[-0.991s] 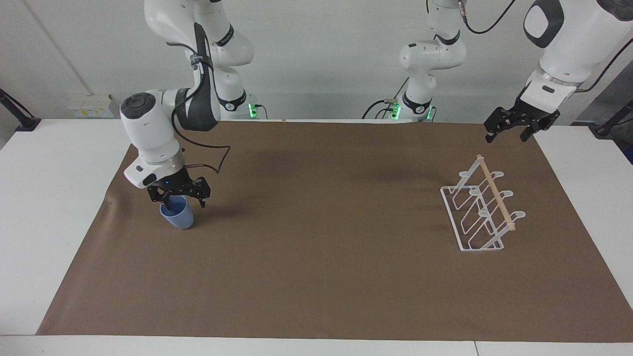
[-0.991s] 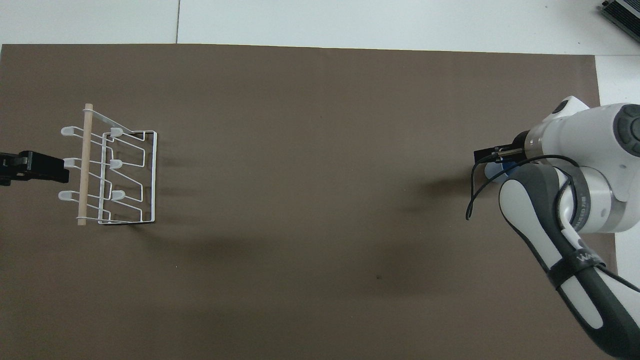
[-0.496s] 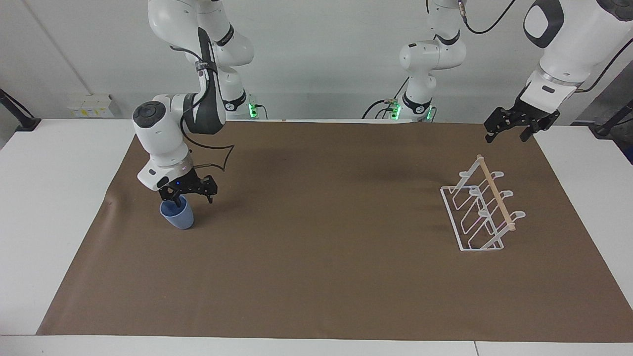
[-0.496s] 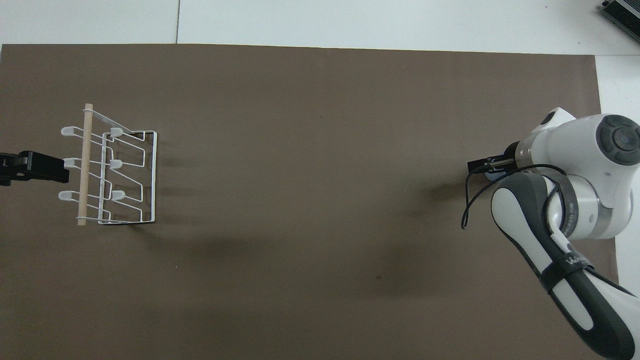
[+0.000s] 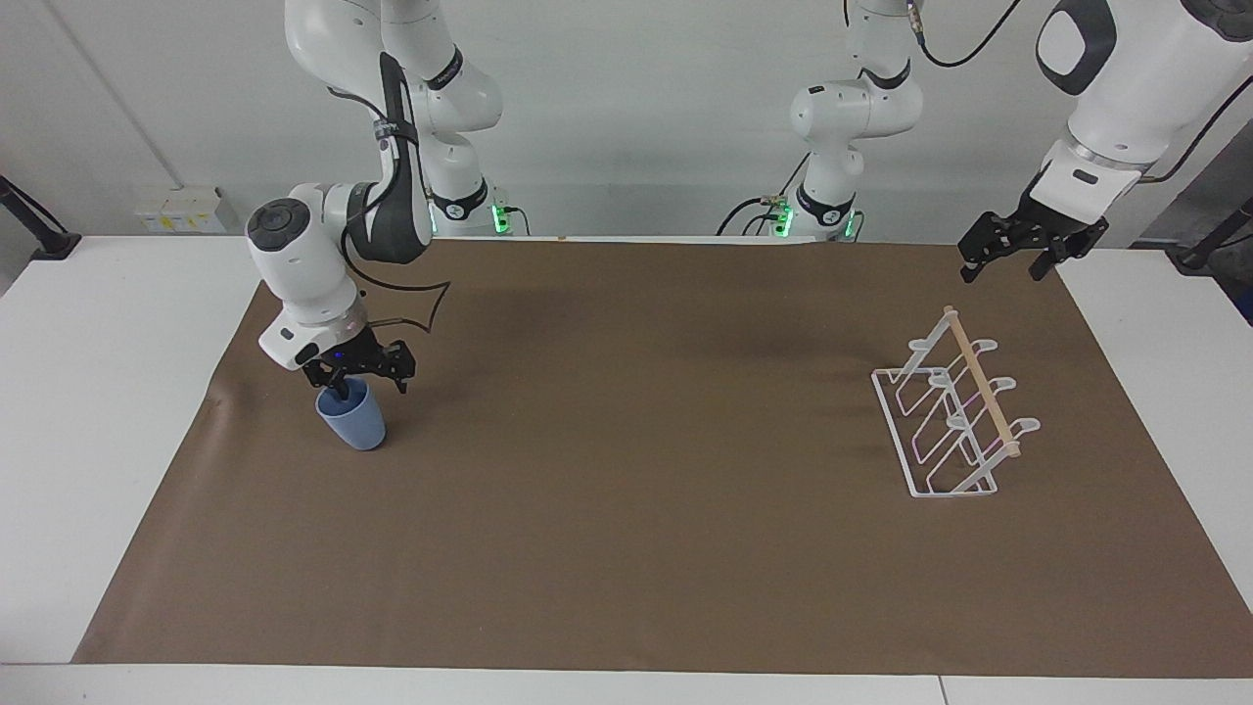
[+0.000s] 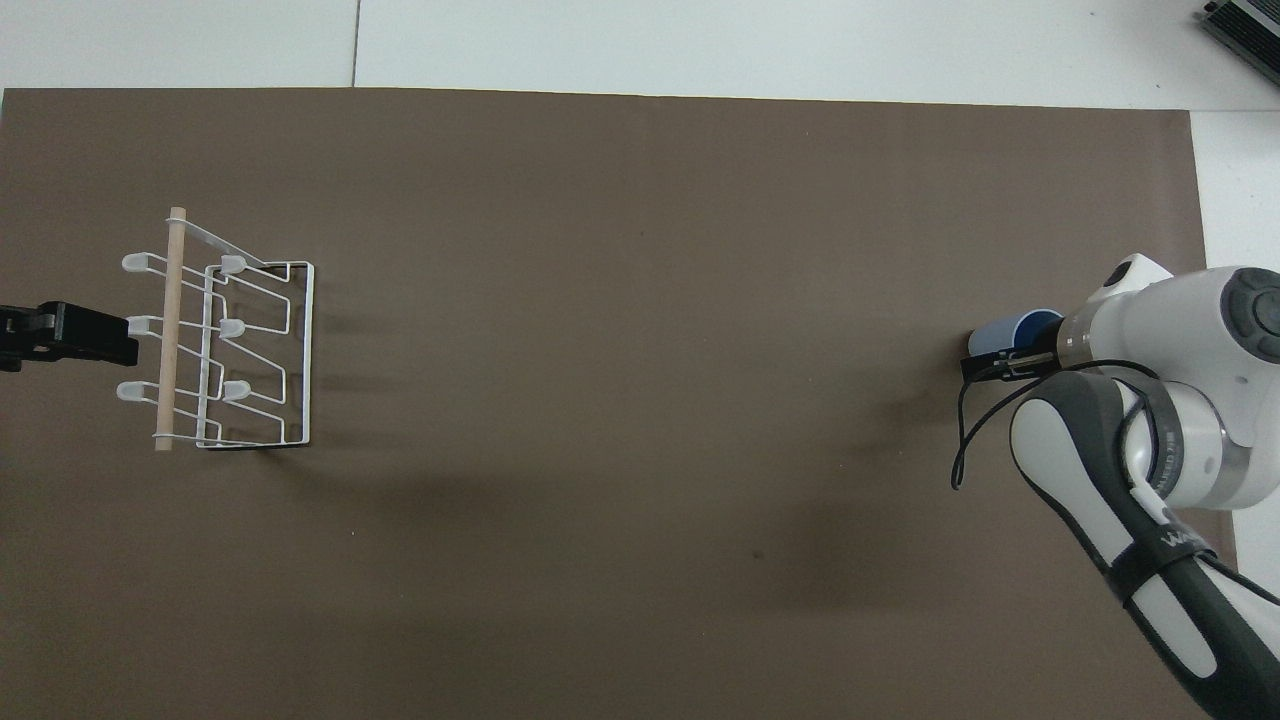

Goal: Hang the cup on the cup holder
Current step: 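Reach the right gripper down to the light blue cup and grasp its rim, then lift the blue cup with the right gripper and tip it sideways toward the rack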

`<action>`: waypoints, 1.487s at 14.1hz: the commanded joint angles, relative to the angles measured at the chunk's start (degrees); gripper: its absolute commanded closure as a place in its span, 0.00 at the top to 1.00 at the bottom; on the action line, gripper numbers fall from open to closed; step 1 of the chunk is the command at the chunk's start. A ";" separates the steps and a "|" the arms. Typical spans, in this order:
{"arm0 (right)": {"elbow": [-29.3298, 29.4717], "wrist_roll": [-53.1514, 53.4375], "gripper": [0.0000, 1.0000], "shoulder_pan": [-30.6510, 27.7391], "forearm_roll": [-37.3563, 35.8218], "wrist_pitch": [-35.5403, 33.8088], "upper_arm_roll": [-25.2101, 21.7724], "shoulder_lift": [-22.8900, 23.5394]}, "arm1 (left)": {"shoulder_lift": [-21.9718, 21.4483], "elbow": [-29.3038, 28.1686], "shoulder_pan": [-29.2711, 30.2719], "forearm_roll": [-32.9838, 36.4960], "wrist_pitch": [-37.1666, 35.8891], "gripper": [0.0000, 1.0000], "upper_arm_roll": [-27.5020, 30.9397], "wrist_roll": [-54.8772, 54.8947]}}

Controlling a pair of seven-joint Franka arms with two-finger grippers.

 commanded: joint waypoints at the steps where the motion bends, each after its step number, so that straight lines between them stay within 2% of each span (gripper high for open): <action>1: -1.56 -0.29 0.51 -0.60 -0.15 4.19 0.41 -1.03 | -0.92 -1.14 0.58 0.45 0.34 1.00 -0.28 0.00; 2: -1.47 -0.20 0.43 -0.60 -0.15 5.87 0.41 -0.85 | -0.92 -1.14 0.58 0.45 0.34 1.00 -0.28 0.00; 6: -1.29 2.33 0.00 -0.07 -0.15 9.04 0.49 -0.32 | -1.00 -1.23 0.58 0.45 -0.09 1.00 -0.28 -0.09; 12: -1.12 3.67 0.00 1.51 0.03 8.35 0.58 -0.32 | -0.57 1.31 -0.12 0.53 -0.10 1.00 -0.63 4.89; 17: 1.51 -1.06 0.00 8.35 1.25 8.34 1.46 0.46 | -0.21 5.61 -0.12 0.01 -3.34 1.00 -2.47 6.77; 18: 2.04 -1.60 0.00 8.89 5.00 8.26 1.90 0.64 | -0.13 6.58 -0.12 -1.99 -5.09 1.00 -2.56 6.16; 21: 2.05 -8.34 0.00 9.33 29.38 8.34 6.72 0.47 | -0.56 6.07 0.75 -10.77 -6.25 1.00 -2.56 -5.66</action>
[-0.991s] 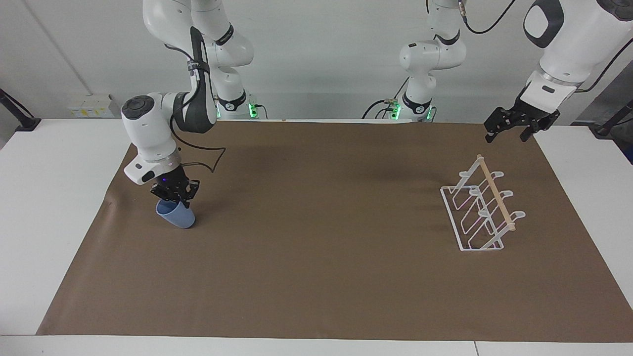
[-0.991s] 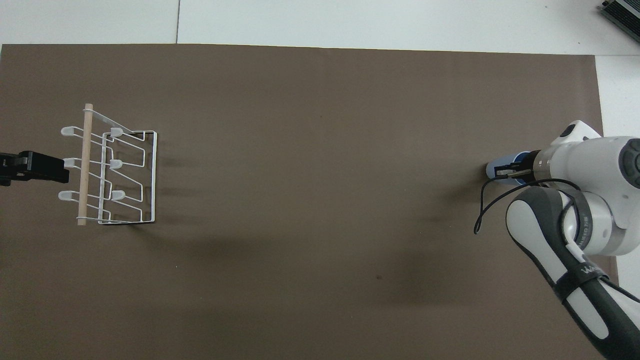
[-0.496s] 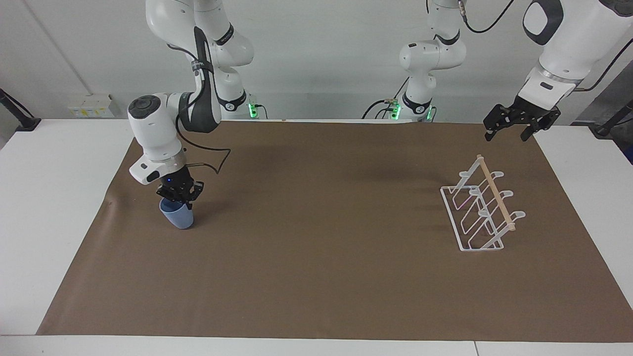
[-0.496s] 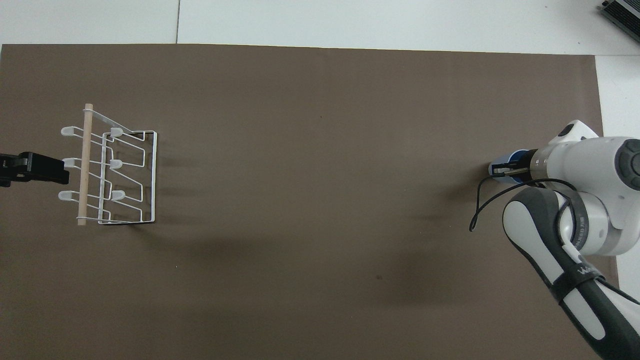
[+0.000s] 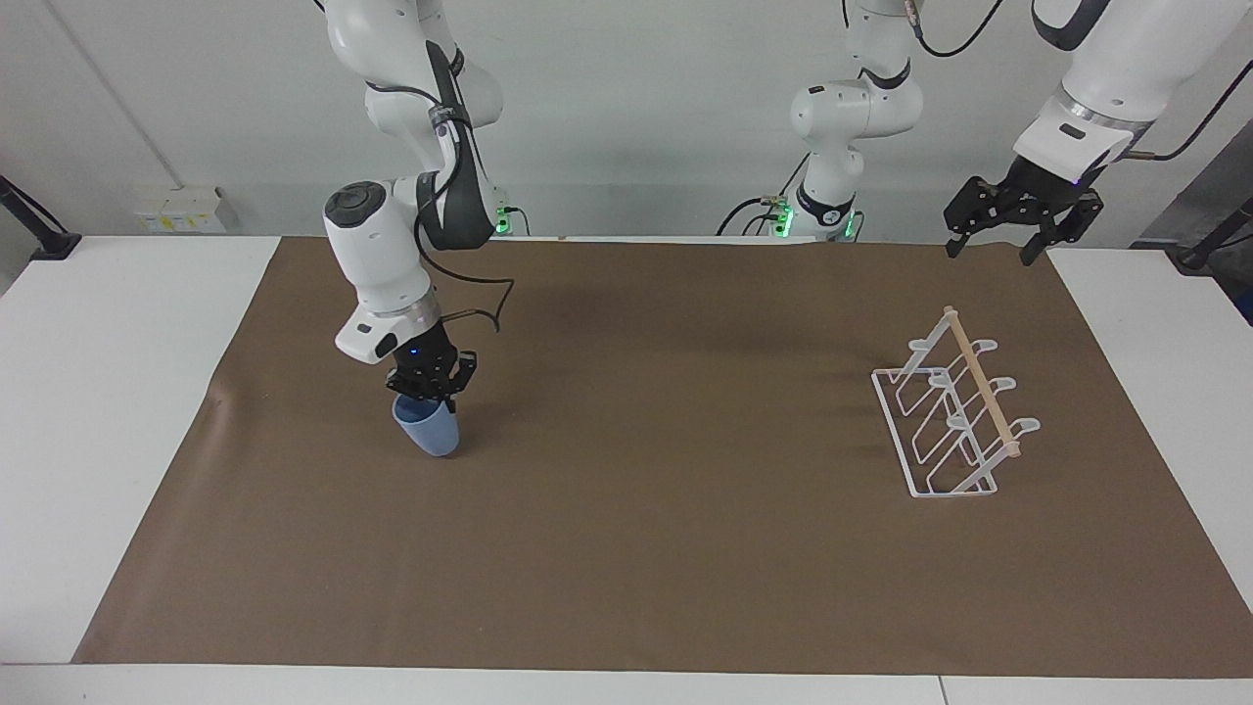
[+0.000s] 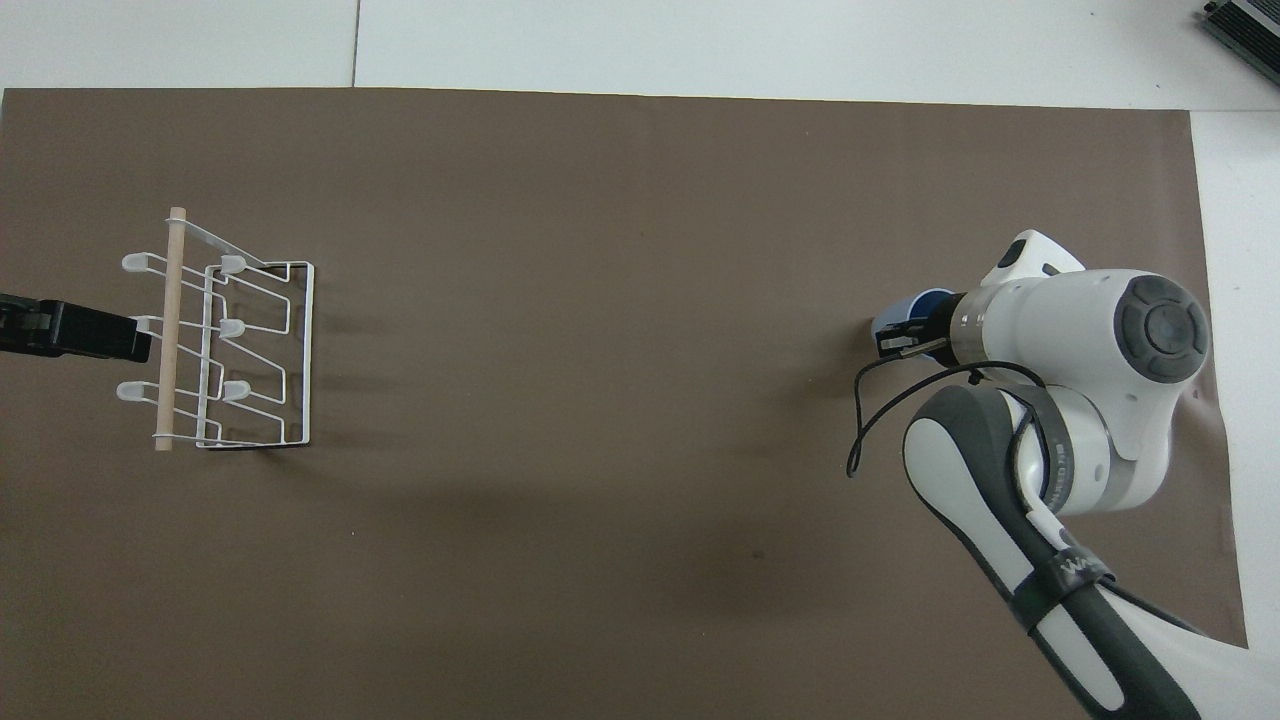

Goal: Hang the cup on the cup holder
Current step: 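Lift the blue cup with the right gripper and tip it sideways toward the rack, then extend the right gripper's cup while the left gripper reaches to its base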

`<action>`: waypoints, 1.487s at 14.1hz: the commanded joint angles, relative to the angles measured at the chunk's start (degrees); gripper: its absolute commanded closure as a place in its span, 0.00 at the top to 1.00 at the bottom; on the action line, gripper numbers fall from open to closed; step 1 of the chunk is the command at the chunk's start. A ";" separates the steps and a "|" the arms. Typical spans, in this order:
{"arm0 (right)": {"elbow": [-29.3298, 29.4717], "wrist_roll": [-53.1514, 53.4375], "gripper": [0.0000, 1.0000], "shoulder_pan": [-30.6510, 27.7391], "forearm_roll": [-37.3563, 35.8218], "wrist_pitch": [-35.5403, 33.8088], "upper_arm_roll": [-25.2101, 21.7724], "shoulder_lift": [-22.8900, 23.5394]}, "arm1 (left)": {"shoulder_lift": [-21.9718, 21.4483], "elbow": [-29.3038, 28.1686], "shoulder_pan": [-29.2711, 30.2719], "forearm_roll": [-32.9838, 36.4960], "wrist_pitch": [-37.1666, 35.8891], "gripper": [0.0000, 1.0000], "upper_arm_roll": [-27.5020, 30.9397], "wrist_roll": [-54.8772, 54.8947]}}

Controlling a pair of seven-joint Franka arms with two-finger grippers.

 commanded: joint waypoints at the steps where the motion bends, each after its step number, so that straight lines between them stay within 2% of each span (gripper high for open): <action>1: 0.95 -9.20 0.00 -0.38 21.44 0.51 4.02 0.32 | -0.41 0.24 0.78 -6.29 -1.96 1.00 -0.17 -11.67; 3: 1.13 -16.93 0.00 0.68 37.81 0.95 6.84 -0.03 | -1.11 -1.16 0.43 -9.90 -2.66 1.00 -0.08 -15.92; 5: 1.74 -25.10 0.00 2.69 50.66 0.78 7.55 -0.38 | -1.81 -3.01 -0.10 -11.14 -0.92 1.00 -0.43 -24.50; 7: 2.44 -30.82 0.00 5.07 63.84 0.69 7.81 -0.56 | -2.17 -4.76 0.43 -18.23 2.59 1.00 -0.34 -33.12; 9: 2.71 -35.84 0.00 6.21 77.11 0.43 8.95 -1.08 | -4.01 -8.88 0.08 -24.05 6.28 1.00 -0.34 -42.26; 11: 2.80 -39.19 0.00 6.22 87.15 -0.36 10.62 -1.70 | -6.37 -13.98 -0.18 -27.65 11.63 1.00 -0.52 -48.60; 15: 2.80 -39.99 0.00 6.30 97.28 -4.75 11.59 -2.93 | -9.81 -22.78 -2.02 -36.97 23.16 1.00 -0.52 -53.11; 21: 3.41 -40.08 0.00 6.31 112.66 -5.02 18.71 -4.07 | -8.76 -24.55 -7.82 -39.71 29.94 1.00 -0.52 -55.57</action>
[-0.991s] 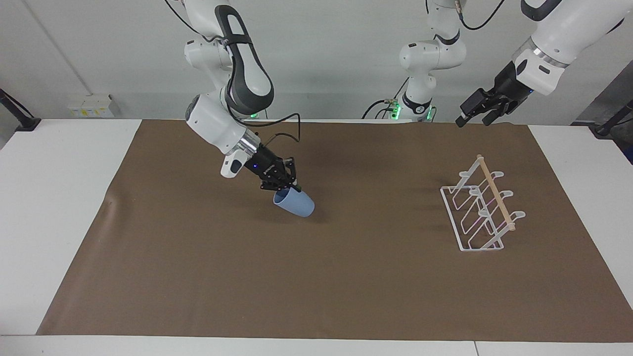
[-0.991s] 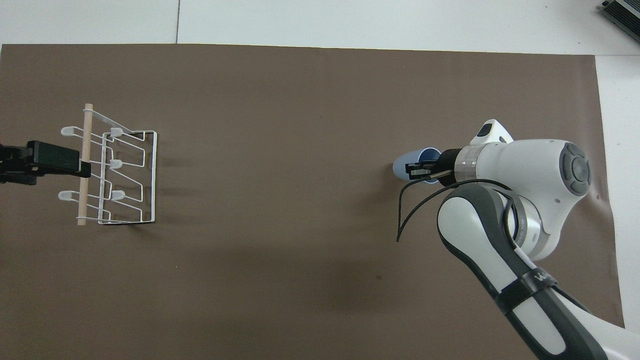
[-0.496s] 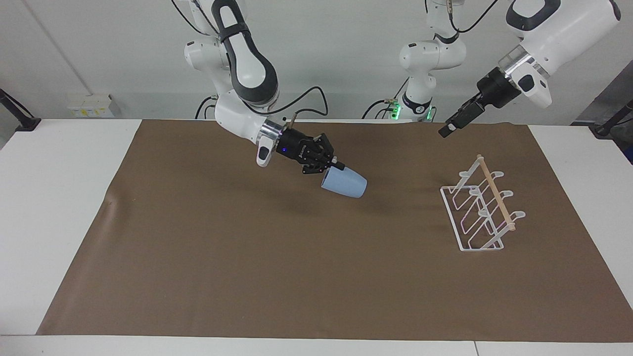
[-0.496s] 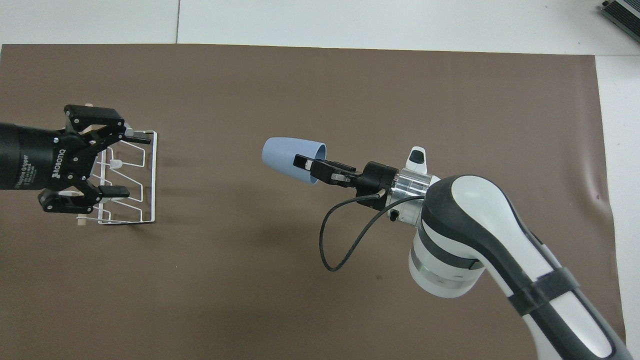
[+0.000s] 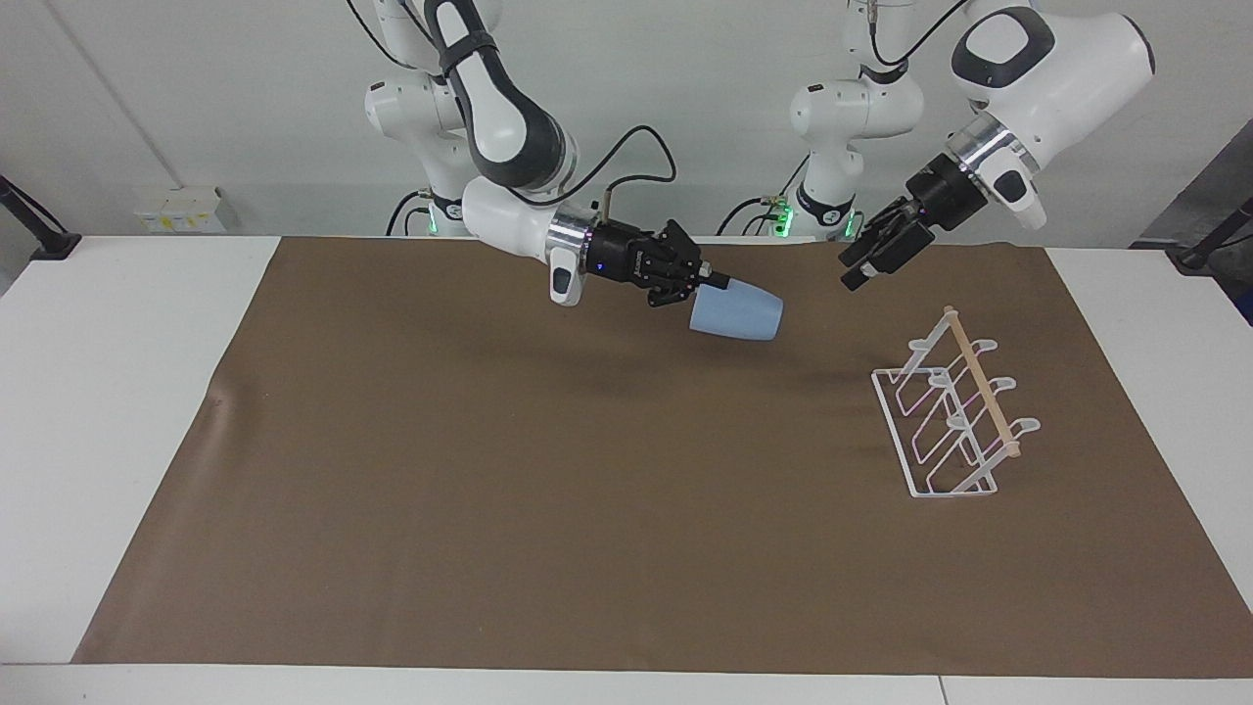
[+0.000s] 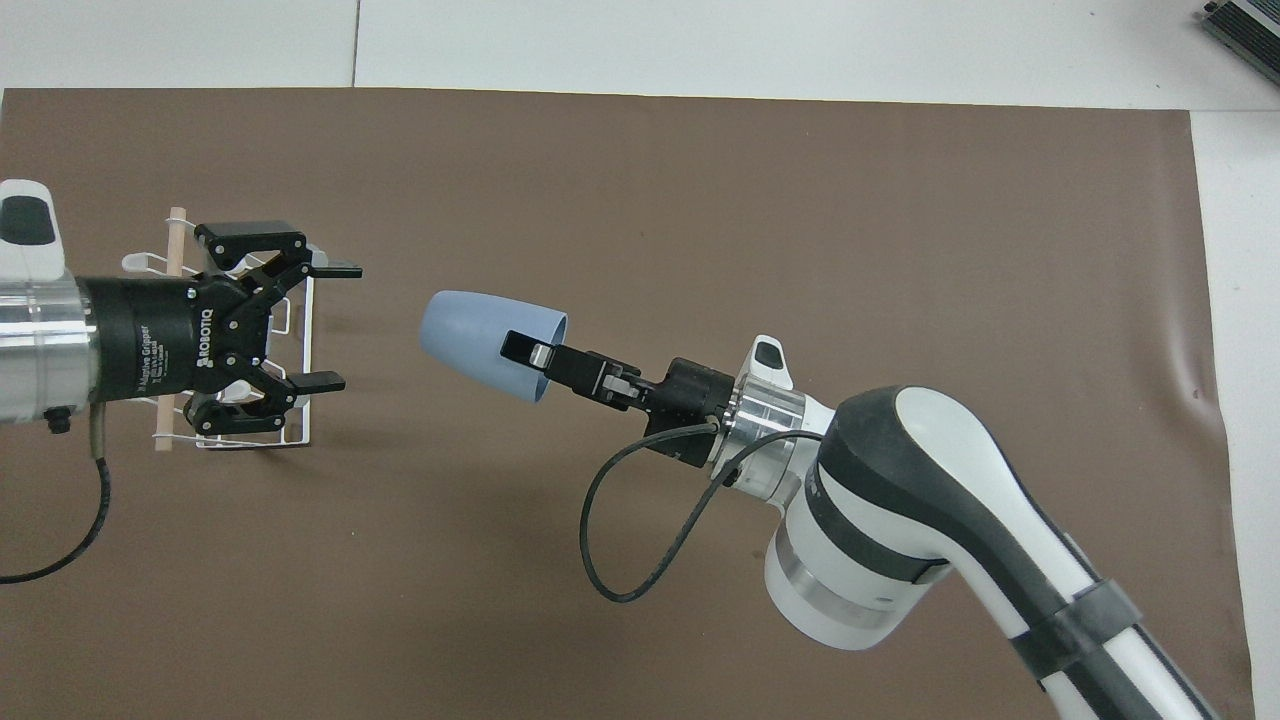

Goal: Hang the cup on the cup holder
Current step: 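Extend the right gripper's cup while the left gripper reaches to its base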

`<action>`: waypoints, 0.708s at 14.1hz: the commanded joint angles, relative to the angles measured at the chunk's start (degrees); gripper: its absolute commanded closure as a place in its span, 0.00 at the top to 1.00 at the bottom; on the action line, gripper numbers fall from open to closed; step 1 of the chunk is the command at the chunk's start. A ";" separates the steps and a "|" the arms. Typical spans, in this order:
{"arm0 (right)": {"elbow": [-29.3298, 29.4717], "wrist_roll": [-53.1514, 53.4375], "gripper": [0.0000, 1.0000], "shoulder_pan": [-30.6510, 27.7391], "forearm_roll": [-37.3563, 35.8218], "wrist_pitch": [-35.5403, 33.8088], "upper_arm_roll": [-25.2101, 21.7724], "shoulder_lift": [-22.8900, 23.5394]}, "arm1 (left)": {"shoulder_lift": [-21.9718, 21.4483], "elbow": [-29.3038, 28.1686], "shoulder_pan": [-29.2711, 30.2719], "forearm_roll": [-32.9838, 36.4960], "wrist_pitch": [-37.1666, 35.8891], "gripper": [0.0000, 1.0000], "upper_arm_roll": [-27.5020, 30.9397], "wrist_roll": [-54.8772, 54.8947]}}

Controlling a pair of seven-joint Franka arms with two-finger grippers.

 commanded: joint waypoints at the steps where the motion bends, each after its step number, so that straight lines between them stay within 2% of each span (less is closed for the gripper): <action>1: 1.38 -1.01 0.00 -0.51 5.00 -0.12 1.68 -0.66 | -1.28 -2.31 -2.95 -1.35 2.99 1.00 0.69 -1.38; 4: 2.10 -1.10 0.00 0.45 5.70 0.06 1.77 -0.49 | -1.81 -3.98 -3.04 -1.00 2.11 1.00 0.69 -1.47; 10: 2.10 -0.48 0.00 0.63 5.80 0.76 1.77 -0.49 | -1.46 -2.93 -4.79 -1.09 1.58 1.00 0.51 -1.99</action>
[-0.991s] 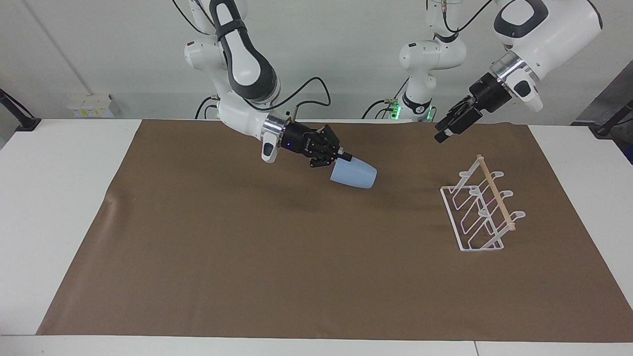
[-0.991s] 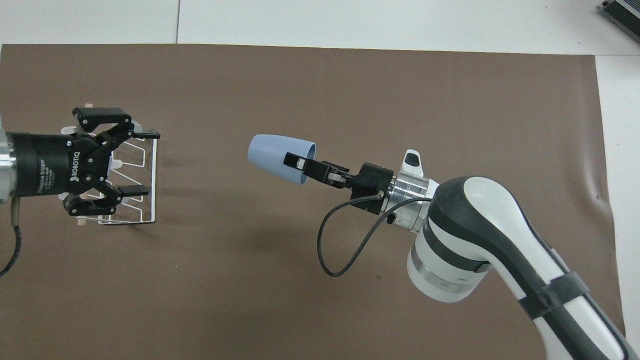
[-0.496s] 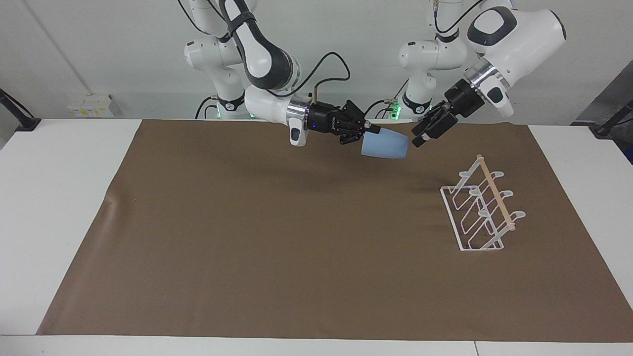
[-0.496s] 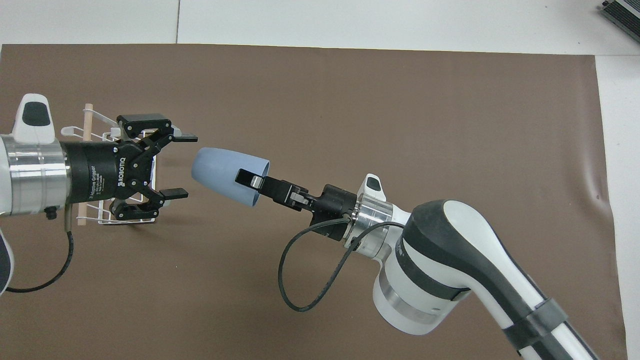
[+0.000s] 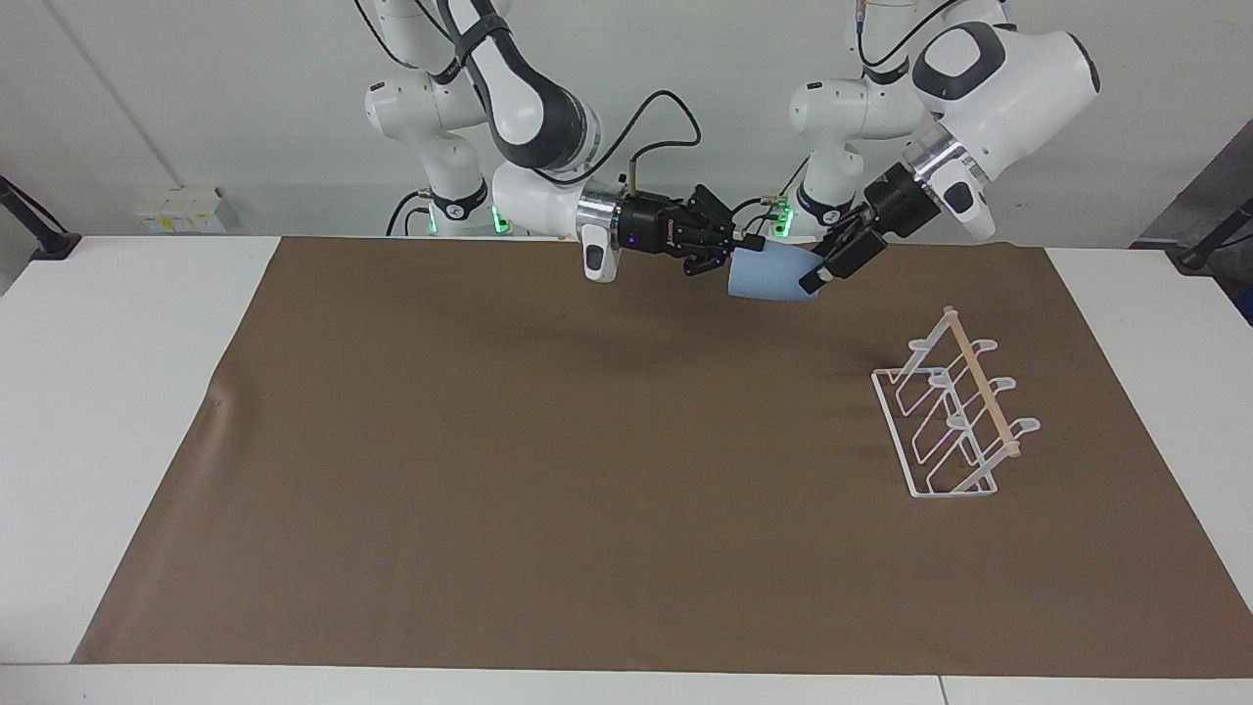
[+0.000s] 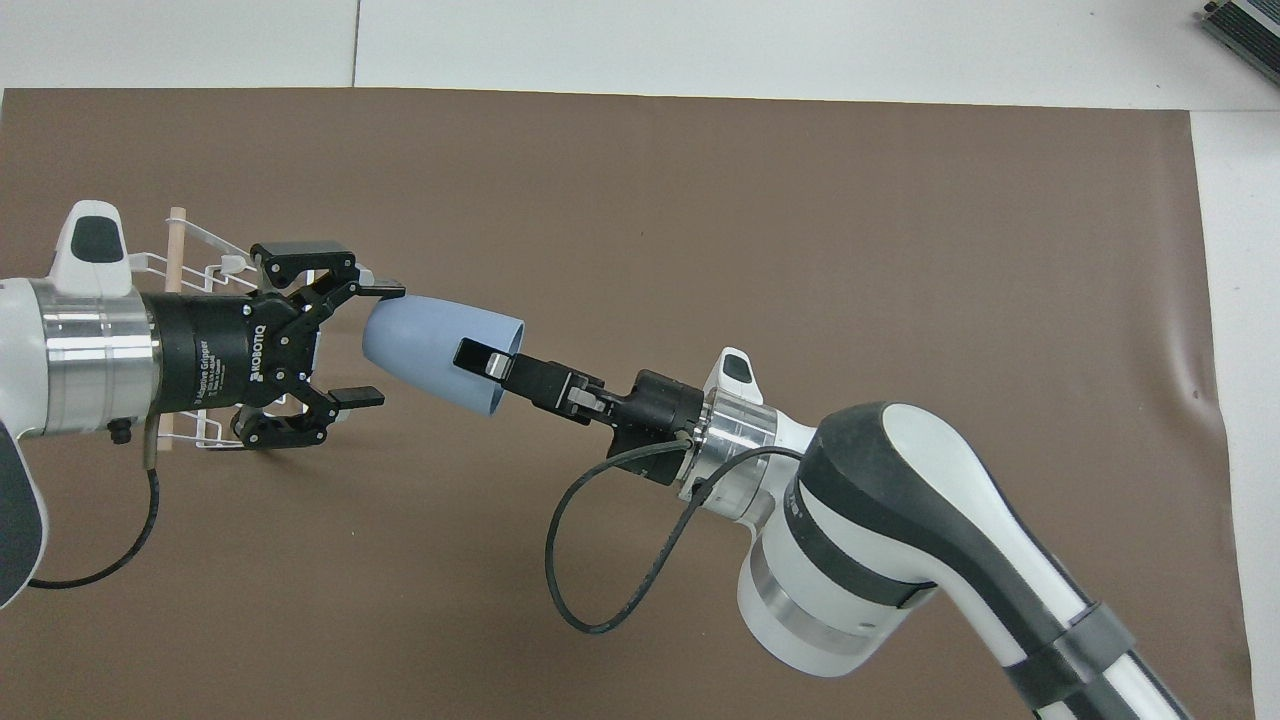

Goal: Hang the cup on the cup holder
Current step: 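Extend the right gripper's cup while the left gripper reaches to its base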

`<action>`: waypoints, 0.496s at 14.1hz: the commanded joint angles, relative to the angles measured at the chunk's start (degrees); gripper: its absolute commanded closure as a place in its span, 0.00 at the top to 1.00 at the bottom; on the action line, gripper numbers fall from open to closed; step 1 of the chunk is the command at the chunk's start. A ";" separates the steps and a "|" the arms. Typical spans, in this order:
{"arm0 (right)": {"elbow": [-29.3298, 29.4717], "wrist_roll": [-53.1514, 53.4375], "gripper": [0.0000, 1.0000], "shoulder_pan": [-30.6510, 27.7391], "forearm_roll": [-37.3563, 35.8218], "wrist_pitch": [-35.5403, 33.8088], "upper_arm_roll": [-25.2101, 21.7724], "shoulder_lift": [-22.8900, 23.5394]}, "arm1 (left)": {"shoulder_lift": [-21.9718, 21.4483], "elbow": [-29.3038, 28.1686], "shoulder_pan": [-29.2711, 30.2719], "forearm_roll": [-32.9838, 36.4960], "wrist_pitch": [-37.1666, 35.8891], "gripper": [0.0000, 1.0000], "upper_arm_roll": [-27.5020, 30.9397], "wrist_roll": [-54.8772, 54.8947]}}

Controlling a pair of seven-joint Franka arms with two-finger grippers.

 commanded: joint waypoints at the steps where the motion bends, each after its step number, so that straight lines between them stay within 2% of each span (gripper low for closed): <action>1: 0.23 -0.48 0.00 -0.09 1.82 0.63 0.19 -0.07 | -1.33 -1.01 -1.63 -0.76 0.47 1.00 0.57 -0.86; 7: 0.23 -0.31 0.00 -0.18 1.82 1.60 0.19 0.02 | -1.25 -1.01 -2.42 -0.06 3.00 1.00 0.57 2.64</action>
